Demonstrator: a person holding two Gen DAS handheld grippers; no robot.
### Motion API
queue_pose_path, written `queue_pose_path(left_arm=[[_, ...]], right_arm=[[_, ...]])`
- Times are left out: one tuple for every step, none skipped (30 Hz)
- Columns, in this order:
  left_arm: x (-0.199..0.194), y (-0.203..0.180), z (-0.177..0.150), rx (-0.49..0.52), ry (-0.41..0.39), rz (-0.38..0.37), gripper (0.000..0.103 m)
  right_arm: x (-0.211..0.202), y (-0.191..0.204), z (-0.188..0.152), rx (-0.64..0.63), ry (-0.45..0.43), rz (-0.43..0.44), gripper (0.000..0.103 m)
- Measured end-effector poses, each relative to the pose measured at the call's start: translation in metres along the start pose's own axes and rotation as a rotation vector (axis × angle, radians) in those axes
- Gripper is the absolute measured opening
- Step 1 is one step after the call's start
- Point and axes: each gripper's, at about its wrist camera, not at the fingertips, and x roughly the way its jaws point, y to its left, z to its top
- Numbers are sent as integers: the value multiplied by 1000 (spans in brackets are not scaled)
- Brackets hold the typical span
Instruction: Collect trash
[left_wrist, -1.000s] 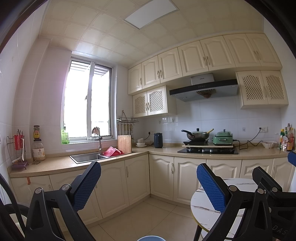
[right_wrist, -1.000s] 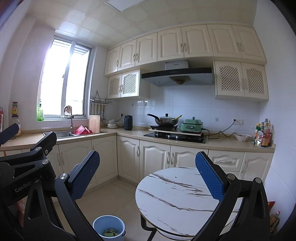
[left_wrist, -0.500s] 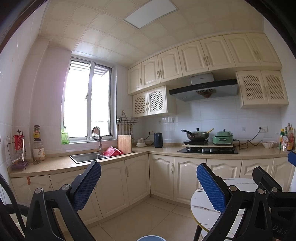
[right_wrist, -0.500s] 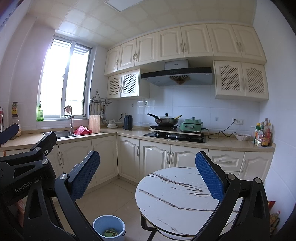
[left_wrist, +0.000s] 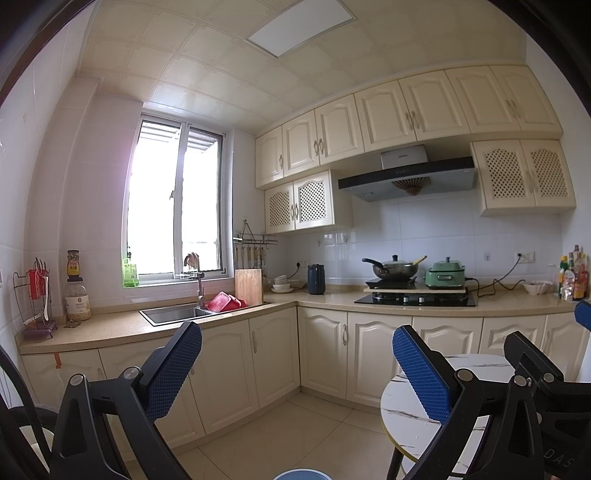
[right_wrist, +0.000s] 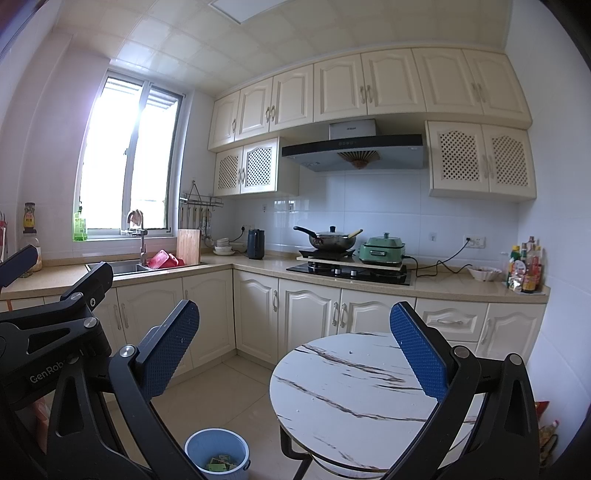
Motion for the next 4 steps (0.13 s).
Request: queue_pose_path(left_arm=[[0,0,0,0,0,0,102],[0,0,0,-1,0,1,102],[1,0,2,-1,0,1,102],[1,1,1,-1,0,-2,102]], right_arm=[[0,0,0,0,1,1,103],[0,0,0,0,1,0,103],[0,0,0,0,0,0,103],[0,0,0,0,0,0,103]])
